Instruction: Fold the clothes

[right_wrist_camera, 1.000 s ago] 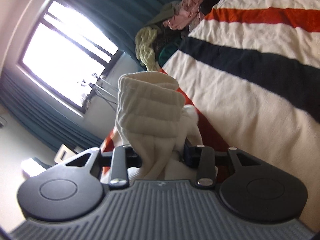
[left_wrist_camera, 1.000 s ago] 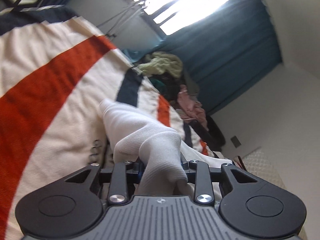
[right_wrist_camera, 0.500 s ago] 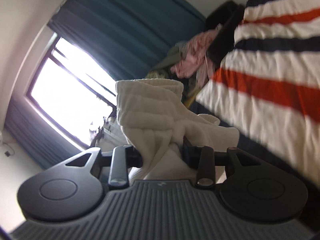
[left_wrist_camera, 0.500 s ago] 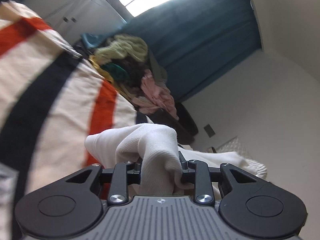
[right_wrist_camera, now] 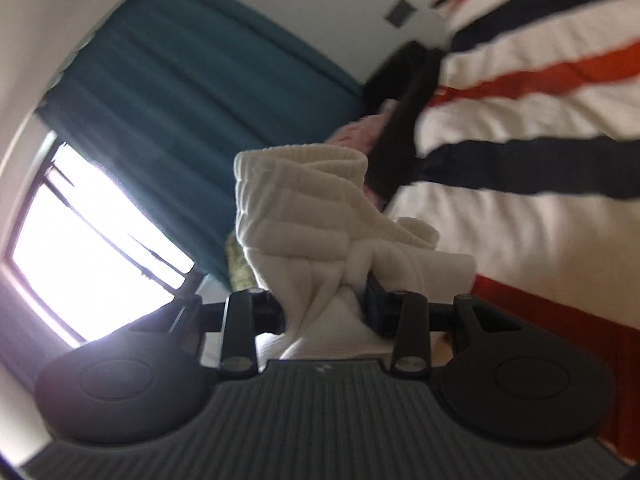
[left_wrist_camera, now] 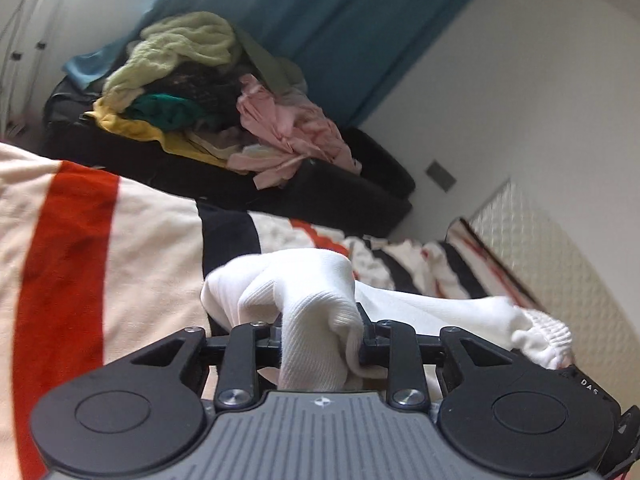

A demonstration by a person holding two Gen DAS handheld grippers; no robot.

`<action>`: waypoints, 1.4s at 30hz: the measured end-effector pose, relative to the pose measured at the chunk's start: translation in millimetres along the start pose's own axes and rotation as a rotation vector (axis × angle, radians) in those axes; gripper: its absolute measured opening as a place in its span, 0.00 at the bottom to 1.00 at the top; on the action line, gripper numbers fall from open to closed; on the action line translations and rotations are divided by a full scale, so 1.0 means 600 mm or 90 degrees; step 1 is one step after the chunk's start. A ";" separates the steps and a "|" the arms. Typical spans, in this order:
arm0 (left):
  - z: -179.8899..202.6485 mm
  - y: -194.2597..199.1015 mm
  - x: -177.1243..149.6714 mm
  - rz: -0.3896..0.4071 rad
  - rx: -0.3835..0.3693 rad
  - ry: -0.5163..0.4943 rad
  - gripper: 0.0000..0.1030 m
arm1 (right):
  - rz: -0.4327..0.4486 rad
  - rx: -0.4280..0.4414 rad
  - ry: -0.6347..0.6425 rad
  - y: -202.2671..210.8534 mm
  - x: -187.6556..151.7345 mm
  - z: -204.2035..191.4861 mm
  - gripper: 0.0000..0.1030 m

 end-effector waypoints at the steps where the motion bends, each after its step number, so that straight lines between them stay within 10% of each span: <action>1: -0.013 -0.016 -0.013 -0.008 -0.002 -0.006 0.30 | -0.008 -0.014 -0.006 -0.002 -0.020 0.020 0.39; 8: -0.110 -0.014 -0.119 -0.067 0.032 -0.134 0.38 | -0.075 -0.056 -0.061 0.041 -0.114 0.096 0.41; 14: -0.070 0.052 -0.140 -0.071 0.122 -0.170 0.41 | -0.138 -0.079 -0.113 0.092 -0.160 0.128 0.43; 22: 0.071 0.239 -0.143 -0.016 0.114 -0.230 0.47 | -0.193 -0.097 0.037 0.211 -0.082 0.021 0.43; 38: 0.260 0.585 -0.233 0.115 0.102 -0.392 1.00 | -0.138 -0.020 0.336 0.450 0.014 -0.257 0.45; 42: 0.256 0.637 -0.245 0.135 0.099 -0.351 1.00 | -0.108 0.001 0.379 0.501 -0.001 -0.307 0.83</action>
Point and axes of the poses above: each gripper's, at about its wrist camera, not at the fingertips, and y roughly against the way its jaws point, z to its right, x to its top, the point moved 1 cm from there along -y, roughly the way its jaws point, and after that the axes turned 15 degrees about y, right-handed, at the moved point
